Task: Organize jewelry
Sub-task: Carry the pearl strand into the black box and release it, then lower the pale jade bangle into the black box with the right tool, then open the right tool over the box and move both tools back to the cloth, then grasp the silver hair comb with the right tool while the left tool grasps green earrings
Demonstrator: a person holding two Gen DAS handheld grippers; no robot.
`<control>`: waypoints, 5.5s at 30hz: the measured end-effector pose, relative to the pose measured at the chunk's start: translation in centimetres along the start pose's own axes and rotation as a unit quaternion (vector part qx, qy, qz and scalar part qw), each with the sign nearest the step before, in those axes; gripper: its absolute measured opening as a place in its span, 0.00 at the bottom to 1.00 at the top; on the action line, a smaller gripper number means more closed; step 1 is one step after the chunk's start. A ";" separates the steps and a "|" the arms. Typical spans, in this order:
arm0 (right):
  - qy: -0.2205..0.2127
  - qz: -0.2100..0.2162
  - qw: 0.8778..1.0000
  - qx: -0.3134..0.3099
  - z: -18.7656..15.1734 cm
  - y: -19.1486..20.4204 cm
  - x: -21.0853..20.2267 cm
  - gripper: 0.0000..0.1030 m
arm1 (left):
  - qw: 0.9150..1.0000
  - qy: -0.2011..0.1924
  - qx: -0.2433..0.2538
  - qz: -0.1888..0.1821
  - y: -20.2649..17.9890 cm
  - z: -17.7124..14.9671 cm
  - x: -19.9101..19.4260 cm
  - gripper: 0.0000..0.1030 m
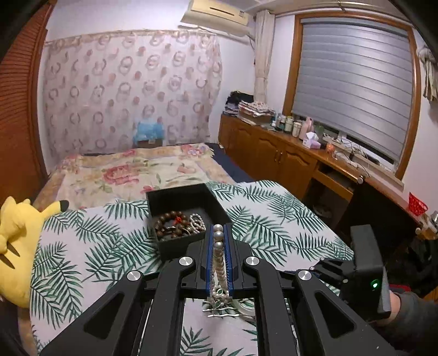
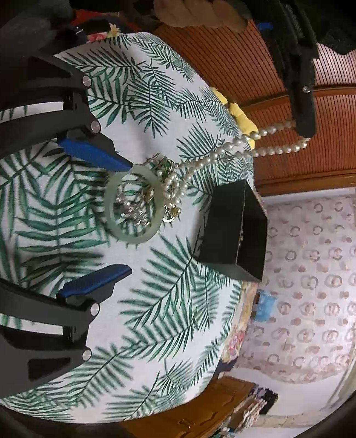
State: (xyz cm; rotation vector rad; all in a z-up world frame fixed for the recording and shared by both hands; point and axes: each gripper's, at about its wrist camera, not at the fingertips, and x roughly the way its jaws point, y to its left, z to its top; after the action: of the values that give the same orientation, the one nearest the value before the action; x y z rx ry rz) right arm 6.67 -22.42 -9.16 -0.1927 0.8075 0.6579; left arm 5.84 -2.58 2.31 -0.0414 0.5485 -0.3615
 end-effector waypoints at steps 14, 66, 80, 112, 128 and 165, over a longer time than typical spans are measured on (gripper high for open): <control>0.050 0.019 0.998 -0.017 1.6 0.4 3.5 0.80 | 0.999 -0.040 0.009 0.006 0.0 3.3 -2.8 0.06; -0.050 -0.009 0.998 -0.023 9.4 -2.9 -0.9 0.72 | 0.996 -0.050 0.044 0.064 0.4 13.4 1.2 0.06; -0.055 -0.028 0.997 -0.040 12.9 -3.6 1.0 0.72 | 0.997 0.024 -0.009 0.078 5.2 10.3 8.0 0.32; -0.026 -0.031 0.997 -0.061 16.4 -2.2 9.1 0.72 | 0.982 0.104 -0.072 0.141 13.3 -3.8 6.3 0.89; -0.057 -0.028 0.997 -0.042 12.2 -2.7 2.1 0.73 | 0.989 0.095 -0.050 0.098 7.9 -5.7 4.8 0.89; 0.021 0.027 0.995 -0.098 0.9 1.6 1.6 0.53 | 0.990 0.123 -0.031 0.063 3.4 -9.6 4.2 0.88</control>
State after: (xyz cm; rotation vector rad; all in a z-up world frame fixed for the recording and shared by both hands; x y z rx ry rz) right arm 7.06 -20.01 -9.56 -0.3654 0.7904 0.7859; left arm 5.30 -0.31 -8.42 -0.0221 0.8026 -0.2272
